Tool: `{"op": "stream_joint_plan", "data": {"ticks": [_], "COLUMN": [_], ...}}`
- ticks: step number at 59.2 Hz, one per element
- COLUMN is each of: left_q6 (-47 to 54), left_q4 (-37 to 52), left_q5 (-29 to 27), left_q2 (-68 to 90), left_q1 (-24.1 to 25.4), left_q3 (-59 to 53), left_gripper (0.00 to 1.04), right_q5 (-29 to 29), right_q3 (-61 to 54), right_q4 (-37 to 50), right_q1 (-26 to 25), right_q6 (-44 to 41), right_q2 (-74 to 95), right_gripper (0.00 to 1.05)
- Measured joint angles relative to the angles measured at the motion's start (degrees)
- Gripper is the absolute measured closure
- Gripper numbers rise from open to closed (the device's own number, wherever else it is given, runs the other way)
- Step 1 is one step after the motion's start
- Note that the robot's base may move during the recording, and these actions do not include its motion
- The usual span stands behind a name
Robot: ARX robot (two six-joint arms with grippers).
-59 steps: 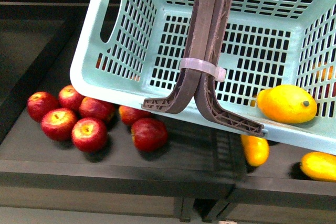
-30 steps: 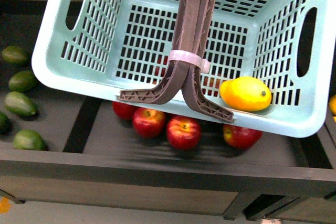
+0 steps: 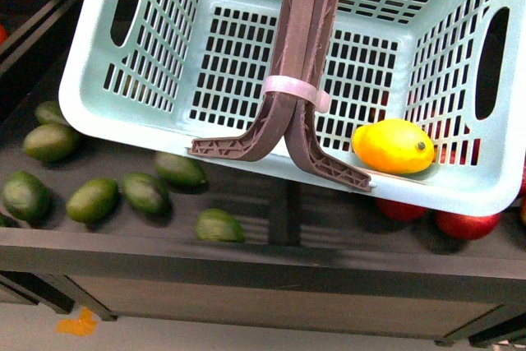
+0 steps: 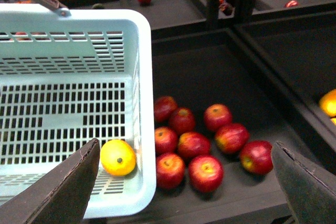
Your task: Pick mango and avocado into basket
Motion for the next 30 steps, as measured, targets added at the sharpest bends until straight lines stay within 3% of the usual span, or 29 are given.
{"op": "stream_joint_plan", "data": {"ticks": [30], "left_q6": [-0.02], "left_q4": [0.0], "left_q5": [0.44], "left_q2": [0.11], "left_q1": [0.07], "left_q3": [0.0], "left_gripper": [1.0], "right_q5": [0.0], "right_q3": [-0.02], "right_q4": [0.0], "right_q1": [-0.02], "right_q6": [0.0], "right_q2": [0.02], "right_gripper": [0.09]}}
